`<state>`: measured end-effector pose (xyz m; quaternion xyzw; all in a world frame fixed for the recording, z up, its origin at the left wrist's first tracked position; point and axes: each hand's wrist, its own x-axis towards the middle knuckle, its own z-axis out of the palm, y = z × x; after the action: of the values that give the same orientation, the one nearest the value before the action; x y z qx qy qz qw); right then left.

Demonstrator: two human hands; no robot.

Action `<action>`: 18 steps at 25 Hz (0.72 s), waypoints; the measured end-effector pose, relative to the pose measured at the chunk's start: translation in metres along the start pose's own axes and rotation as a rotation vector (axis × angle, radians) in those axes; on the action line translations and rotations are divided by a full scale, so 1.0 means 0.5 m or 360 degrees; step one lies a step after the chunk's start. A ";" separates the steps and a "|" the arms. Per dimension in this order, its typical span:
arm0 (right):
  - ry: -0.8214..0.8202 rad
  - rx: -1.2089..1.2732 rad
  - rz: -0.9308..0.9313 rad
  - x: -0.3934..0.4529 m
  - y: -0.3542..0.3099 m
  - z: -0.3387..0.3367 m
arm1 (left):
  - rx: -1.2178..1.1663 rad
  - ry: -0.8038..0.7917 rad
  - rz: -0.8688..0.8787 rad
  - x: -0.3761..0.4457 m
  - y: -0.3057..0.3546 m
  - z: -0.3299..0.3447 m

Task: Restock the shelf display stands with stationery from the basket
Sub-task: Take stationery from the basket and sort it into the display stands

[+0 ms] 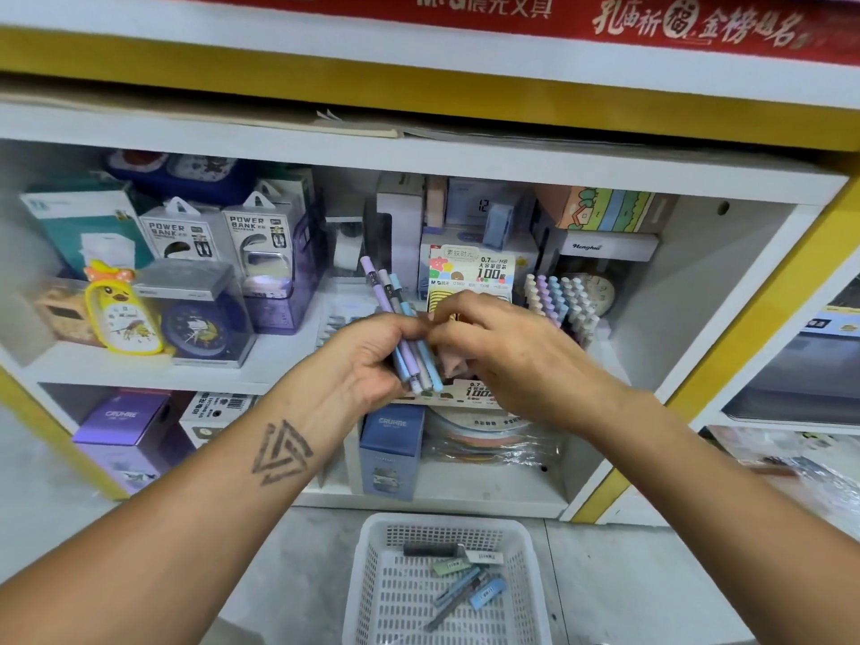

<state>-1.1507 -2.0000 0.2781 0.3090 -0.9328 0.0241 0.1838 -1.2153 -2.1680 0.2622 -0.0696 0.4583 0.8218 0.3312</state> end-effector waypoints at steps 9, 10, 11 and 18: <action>0.0080 0.0024 -0.0113 0.083 -0.052 0.047 | 0.0068 0.0135 -0.0011 -0.041 0.066 -0.084; 0.0125 0.0078 -0.0080 0.092 -0.053 0.047 | 0.0075 0.0144 0.0000 -0.046 0.071 -0.088; 0.0210 0.0191 -0.0003 0.100 -0.048 0.047 | 0.0090 0.0162 0.0011 -0.050 0.077 -0.091; 0.0215 0.0435 0.0653 0.110 -0.008 0.068 | 0.0166 0.0277 0.0036 -0.069 0.106 -0.129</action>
<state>-1.2006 -2.0398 0.2659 0.1329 -0.9497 0.2072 0.1934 -1.2331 -2.2550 0.2772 -0.1182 0.5283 0.7914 0.2839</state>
